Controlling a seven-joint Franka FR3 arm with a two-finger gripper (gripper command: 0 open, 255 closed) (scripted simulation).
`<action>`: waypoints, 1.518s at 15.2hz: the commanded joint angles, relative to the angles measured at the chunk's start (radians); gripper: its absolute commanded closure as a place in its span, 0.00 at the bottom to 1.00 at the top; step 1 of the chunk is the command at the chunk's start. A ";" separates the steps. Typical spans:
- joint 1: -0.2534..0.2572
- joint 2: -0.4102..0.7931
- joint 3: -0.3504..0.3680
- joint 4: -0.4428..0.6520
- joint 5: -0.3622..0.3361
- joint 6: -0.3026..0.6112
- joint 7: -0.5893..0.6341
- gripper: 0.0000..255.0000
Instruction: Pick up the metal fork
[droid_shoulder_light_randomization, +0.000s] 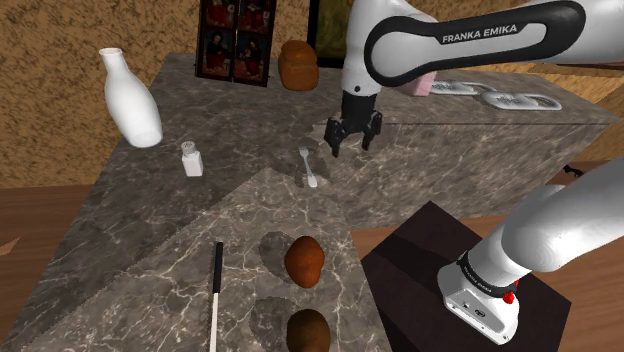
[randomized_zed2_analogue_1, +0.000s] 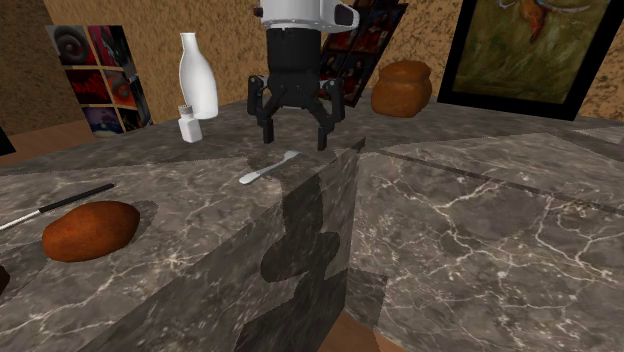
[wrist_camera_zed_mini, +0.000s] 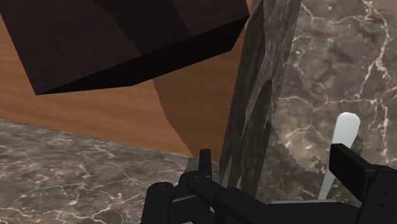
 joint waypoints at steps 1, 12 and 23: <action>-0.004 0.081 0.020 0.046 -0.004 0.039 0.066 0.00; 0.014 0.365 0.053 0.214 -0.062 0.169 0.274 0.00; 0.017 0.386 0.052 0.189 -0.069 0.213 0.276 1.00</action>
